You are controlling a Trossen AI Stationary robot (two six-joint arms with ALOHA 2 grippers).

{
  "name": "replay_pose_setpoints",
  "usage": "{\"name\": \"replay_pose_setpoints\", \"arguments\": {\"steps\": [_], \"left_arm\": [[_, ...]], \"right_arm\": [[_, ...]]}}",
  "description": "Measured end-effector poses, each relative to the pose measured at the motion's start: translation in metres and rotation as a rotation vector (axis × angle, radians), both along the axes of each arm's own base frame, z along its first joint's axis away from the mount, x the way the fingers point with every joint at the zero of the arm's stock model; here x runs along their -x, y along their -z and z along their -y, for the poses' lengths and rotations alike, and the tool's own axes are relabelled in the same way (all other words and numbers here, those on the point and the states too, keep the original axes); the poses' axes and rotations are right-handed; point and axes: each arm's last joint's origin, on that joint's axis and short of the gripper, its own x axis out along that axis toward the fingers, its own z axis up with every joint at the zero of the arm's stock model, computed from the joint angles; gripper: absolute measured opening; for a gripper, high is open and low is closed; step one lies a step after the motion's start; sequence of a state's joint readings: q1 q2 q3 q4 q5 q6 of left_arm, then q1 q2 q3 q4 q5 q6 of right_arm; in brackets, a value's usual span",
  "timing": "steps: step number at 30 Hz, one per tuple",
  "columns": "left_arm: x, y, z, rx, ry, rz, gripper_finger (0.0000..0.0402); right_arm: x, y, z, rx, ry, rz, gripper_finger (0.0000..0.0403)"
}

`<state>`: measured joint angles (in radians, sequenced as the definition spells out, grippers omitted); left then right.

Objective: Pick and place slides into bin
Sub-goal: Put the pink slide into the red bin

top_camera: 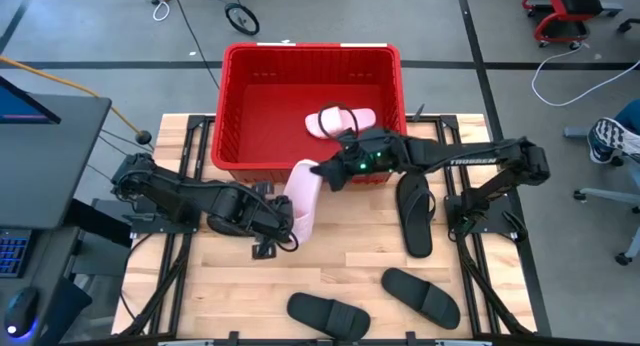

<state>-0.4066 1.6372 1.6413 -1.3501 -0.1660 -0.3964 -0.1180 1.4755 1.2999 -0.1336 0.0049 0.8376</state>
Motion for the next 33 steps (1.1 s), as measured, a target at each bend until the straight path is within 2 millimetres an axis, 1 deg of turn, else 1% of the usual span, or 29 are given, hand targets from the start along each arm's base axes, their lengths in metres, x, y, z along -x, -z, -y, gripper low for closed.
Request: {"name": "replay_pose_setpoints", "arguments": {"steps": [2, 4, 6, 7, 9, 11, 13, 15, 18, 20, 22, 24, 26, 28, 31, 33], "left_arm": [[0.0, -0.004, 0.0, -0.014, -0.026, 0.017, 0.0147], [-0.001, -0.012, -0.001, -0.031, -0.049, 0.049, 0.0149], [-0.001, -0.026, -0.002, -0.052, -0.065, 0.107, 0.0152], [-0.001, -0.035, -0.003, -0.075, -0.074, 0.148, 0.0152], [0.0, -0.059, -0.007, -0.13, -0.114, 0.253, 0.015], [0.005, -0.084, -0.01, -0.173, -0.153, 0.361, 0.0146], [0.009, -0.108, -0.013, -0.181, -0.166, 0.466, 0.0141], [0.015, -0.13, -0.019, -0.183, -0.173, 0.546, 0.0136], [0.025, -0.158, -0.029, -0.208, -0.208, 0.661, 0.013], [0.032, -0.172, -0.034, -0.222, -0.208, 0.711, 0.0127], [0.036, -0.181, -0.041, -0.223, -0.216, 0.744, 0.0124], [0.037, -0.185, -0.047, -0.235, -0.233, 0.775, 0.0122], [0.038, -0.186, -0.051, -0.26, -0.226, 0.779, 0.0119], [0.038, -0.187, -0.056, -0.278, -0.24, 0.781, 0.0117], [0.035, -0.187, -0.062, -0.307, -0.238, 0.769, 0.0116], [0.03, -0.185, -0.068, -0.336, -0.244, 0.757, 0.0117]], "right_arm": [[0.002, 0.003, 0.006, 0.016, 0.029, -0.034, 0.0062], [0.005, 0.004, 0.012, 0.028, 0.05, -0.061, 0.006], [0.013, -0.003, 0.016, 0.032, 0.069, -0.053, 0.006], [0.017, -0.007, 0.017, 0.036, 0.073, -0.037, 0.006], [0.016, -0.013, 0.018, 0.044, 0.075, -0.002, 0.006], [0.011, -0.006, 0.017, 0.037, 0.078, -0.028, 0.006], [0.007, 0.004, 0.017, 0.042, 0.103, -0.08, 0.006], [0.007, 0.006, 0.017, 0.06, 0.104, -0.091, 0.0059], [0.011, -0.003, 0.015, 0.073, 0.102, -0.053, 0.006], [0.016, -0.011, 0.018, 0.094, 0.119, -0.024, 0.006], [0.024, -0.021, 0.024, 0.146, 0.174, 0.019, 0.0059], [0.034, -0.036, 0.033, 0.208, 0.258, 0.088, 0.0059], [0.047, -0.052, 0.044, 0.28, 0.372, 0.155, 0.006], [0.063, -0.063, 0.058, 0.328, 0.515, 0.176, 0.006], [0.079, -0.065, 0.088, 0.352, 0.715, 0.15, 0.0059], [0.083, -0.057, 0.111, 0.29, 0.769, 0.143, 0.0058]]}}
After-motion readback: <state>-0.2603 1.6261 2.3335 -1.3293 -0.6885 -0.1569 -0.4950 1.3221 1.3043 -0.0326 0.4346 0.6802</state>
